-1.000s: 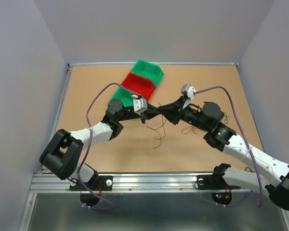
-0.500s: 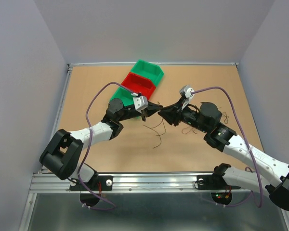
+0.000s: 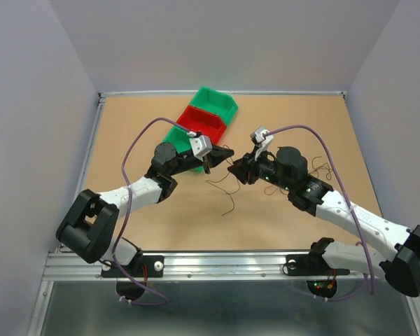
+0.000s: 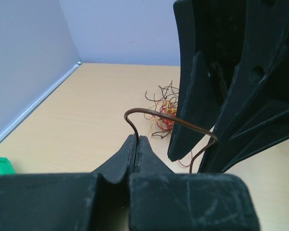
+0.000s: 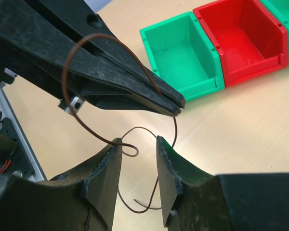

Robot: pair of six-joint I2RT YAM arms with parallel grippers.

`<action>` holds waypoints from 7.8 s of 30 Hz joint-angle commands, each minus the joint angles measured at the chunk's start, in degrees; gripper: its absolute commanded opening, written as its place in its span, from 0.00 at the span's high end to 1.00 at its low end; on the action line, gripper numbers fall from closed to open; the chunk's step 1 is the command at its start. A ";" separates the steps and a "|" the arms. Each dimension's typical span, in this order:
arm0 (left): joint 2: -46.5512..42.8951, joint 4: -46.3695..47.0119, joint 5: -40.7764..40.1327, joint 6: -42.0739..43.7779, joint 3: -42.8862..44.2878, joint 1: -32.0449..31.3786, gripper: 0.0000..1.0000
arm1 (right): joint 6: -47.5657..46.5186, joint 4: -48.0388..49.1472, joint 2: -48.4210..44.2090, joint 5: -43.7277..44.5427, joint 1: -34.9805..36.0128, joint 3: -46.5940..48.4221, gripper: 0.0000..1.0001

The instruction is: Untangle the cables

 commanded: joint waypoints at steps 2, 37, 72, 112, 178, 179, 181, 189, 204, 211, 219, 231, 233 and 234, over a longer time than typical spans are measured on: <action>-3.40 4.18 1.22 -2.65 1.82 0.27 1.00 | -1.58 0.94 0.84 1.60 0.41 4.05 0.60; -1.21 4.27 -3.43 1.03 1.65 0.80 1.00 | -1.76 8.24 -3.37 -5.43 0.33 0.54 0.99; 4.42 -1.09 6.68 3.41 5.69 0.01 0.59 | 0.53 7.80 -9.97 21.65 0.33 -3.07 1.00; -0.86 -11.83 -11.71 4.13 10.52 7.99 1.00 | 0.62 10.87 -12.35 20.68 0.33 -5.80 0.28; 31.23 -107.87 -28.57 89.97 52.01 18.99 1.00 | -0.44 11.58 -7.42 18.30 0.33 -4.56 0.28; 31.23 -107.44 -29.09 90.51 50.70 18.55 1.00 | -0.35 11.58 -7.51 18.13 0.33 -4.57 0.28; 31.66 -104.65 -32.06 89.12 49.38 16.80 0.99 | -0.26 11.58 -7.34 17.95 0.41 -4.57 0.28; 35.63 -102.78 -32.97 81.98 55.26 14.24 0.73 | 0.09 11.58 -6.45 18.39 0.33 -4.13 0.28; 25.00 -102.78 -34.98 84.10 54.56 13.80 0.44 | 0.00 11.05 -10.24 19.09 0.33 -5.80 0.28; 20.51 -99.97 -30.33 73.22 55.52 12.31 0.25 | 0.61 8.68 -10.85 22.60 0.33 -5.27 0.28; 3.75 -65.57 -25.30 34.73 38.05 4.76 0.02 | 9.03 -17.23 -6.92 56.61 0.33 3.14 0.19; -15.78 -15.60 -32.90 9.56 2.72 4.84 0.01 | 25.75 -34.82 -6.98 70.72 -6.05 2.64 0.02; -17.81 -14.72 -26.39 8.86 -0.71 4.66 0.01 | 25.41 -34.65 -6.37 65.44 -10.46 2.29 0.02; -17.73 -14.11 -25.15 7.99 -1.34 4.31 0.01 | 25.14 -34.30 -4.89 62.37 -13.62 2.29 0.02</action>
